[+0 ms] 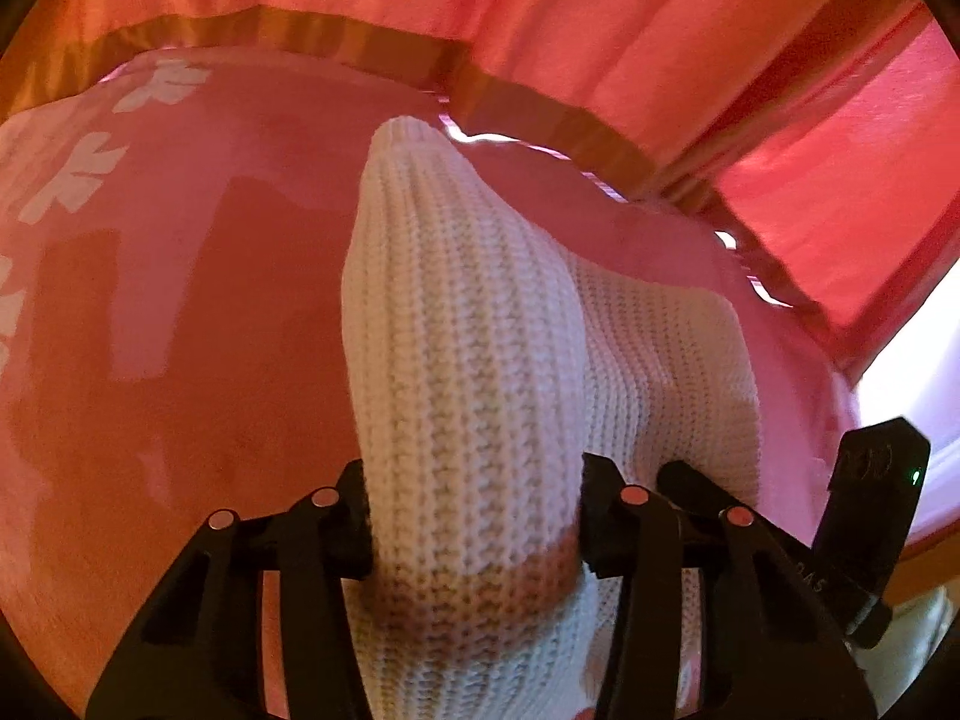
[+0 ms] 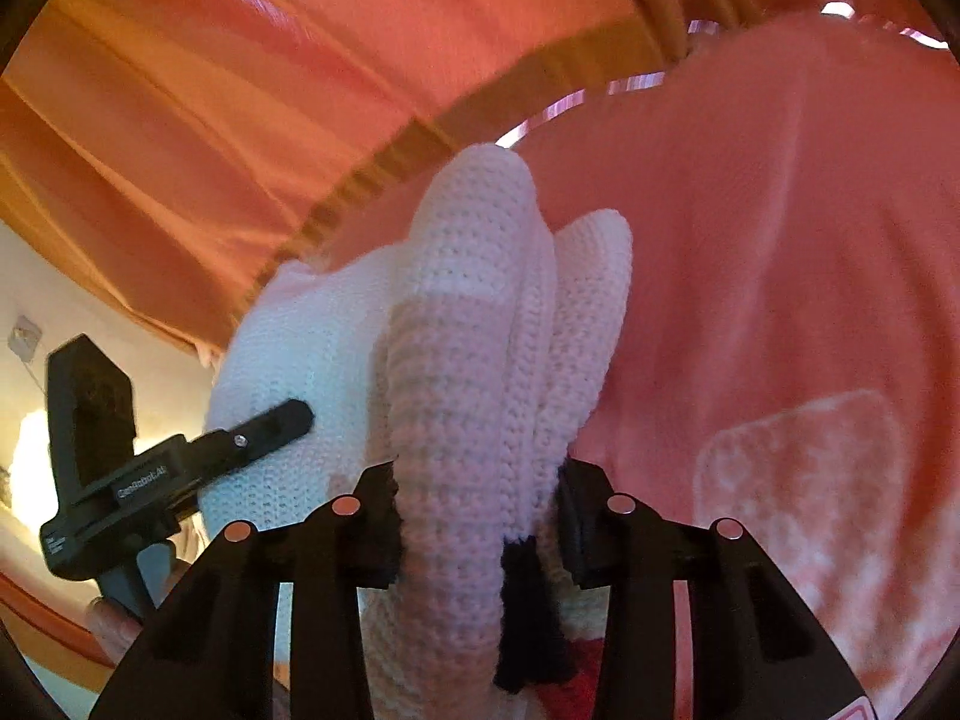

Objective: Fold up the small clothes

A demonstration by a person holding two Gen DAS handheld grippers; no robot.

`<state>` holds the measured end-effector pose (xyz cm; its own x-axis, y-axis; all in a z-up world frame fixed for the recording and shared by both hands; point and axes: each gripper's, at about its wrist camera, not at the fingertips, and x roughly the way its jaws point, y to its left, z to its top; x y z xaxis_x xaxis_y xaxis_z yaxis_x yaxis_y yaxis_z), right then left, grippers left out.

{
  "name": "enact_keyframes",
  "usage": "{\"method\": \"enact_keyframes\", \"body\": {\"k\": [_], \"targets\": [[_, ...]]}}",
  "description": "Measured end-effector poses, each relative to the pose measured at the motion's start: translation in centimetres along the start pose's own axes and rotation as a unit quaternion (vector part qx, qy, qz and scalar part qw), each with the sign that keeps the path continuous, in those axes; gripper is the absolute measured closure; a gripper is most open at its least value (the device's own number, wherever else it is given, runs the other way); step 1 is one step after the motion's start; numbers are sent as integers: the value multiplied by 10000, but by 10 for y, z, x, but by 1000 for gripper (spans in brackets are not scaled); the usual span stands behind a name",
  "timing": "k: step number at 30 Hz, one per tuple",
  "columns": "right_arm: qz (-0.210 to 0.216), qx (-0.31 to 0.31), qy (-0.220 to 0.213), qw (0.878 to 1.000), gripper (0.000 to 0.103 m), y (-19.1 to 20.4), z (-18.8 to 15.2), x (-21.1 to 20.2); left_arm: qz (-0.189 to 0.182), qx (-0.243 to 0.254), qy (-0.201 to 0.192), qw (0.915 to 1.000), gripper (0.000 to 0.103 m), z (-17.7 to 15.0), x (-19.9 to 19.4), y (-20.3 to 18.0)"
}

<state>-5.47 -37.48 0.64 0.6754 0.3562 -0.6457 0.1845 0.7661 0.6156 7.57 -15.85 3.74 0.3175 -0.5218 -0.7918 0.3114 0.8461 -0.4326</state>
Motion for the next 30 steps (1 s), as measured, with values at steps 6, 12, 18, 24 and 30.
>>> {"method": "enact_keyframes", "body": {"k": [6,12,18,24,30], "targets": [[256,-284,-855,9956,65,50,1,-95,-595,489,-456,9960,57,4,-76,-40],[728,-1153,-1717,9757,65,149,8,-191,-1016,1083,-1537,9769,57,11,-208,-63],[1192,-1754,-2157,9532,64,241,23,-218,-1082,1394,-2513,9517,54,26,-322,-44],[1463,-1854,-1871,9535,63,289,38,-155,-696,1292,-2894,9459,52,51,-349,17],[1349,-1397,-749,9781,55,258,42,16,-142,618,-2475,9668,46,70,-264,124]]}}
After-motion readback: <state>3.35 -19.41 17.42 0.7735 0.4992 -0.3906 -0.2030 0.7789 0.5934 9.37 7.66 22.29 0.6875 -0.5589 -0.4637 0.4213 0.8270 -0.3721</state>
